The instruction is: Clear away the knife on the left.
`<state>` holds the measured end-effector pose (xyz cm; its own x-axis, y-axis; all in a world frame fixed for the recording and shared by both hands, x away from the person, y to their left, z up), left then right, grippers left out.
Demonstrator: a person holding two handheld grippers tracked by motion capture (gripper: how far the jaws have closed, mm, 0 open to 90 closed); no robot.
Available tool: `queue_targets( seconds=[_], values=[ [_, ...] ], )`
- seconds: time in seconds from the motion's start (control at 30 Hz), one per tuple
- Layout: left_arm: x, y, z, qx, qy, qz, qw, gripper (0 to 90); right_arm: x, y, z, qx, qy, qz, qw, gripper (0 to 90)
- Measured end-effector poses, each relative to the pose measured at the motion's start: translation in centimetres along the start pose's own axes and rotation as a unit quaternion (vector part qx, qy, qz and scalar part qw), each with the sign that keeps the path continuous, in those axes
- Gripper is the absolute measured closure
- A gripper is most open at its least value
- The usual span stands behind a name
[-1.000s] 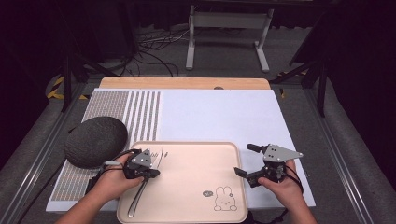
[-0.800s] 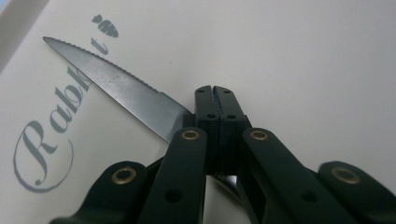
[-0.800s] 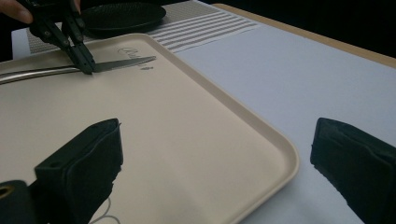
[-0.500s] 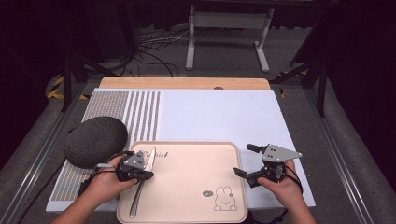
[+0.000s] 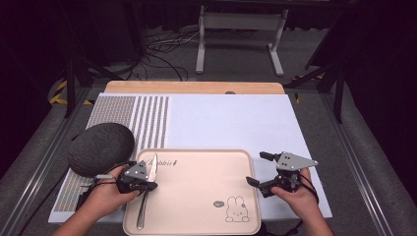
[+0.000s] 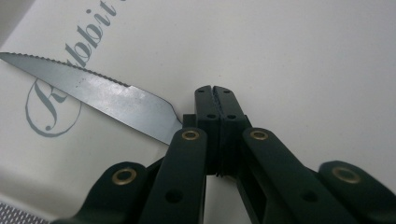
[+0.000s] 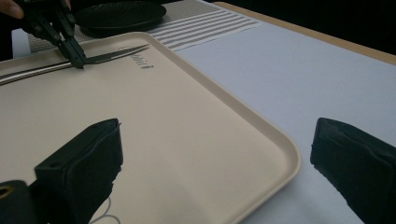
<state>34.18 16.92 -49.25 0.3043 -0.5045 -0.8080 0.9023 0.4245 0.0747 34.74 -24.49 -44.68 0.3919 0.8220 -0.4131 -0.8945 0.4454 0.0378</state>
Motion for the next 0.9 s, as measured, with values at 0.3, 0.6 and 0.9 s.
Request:
queue_targets(
  seconds=[0.3,0.6,0.9],
  values=[
    [-0.34,-0.01,-0.49,0.001,0.0,0.004,1.0,90.0,0.13,0.06,-0.03,0.002,0.001,0.002,1.0,3.6],
    [-0.51,-0.16,-0.79,0.001,-0.001,0.001,1.0,90.0,0.21,0.05,-0.1,0.001,0.006,0.003,1.0,3.6],
    [-0.63,-0.27,-0.93,-0.006,0.002,-0.003,1.0,90.0,0.23,0.03,-0.14,0.001,0.008,0.002,1.0,3.6]
  ],
)
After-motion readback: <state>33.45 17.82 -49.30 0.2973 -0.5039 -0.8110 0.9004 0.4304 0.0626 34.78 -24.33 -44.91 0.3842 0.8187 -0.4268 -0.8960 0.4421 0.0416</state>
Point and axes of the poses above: each handheld gripper's, and its own axes: x roughly forward along the jaws, z roughly out of its top, y roughly to its left, the point moved 4 cm from there along x, roughly forward along the jaws, and after that the axes turned 9 degrees about z, right-handed, at the moved point
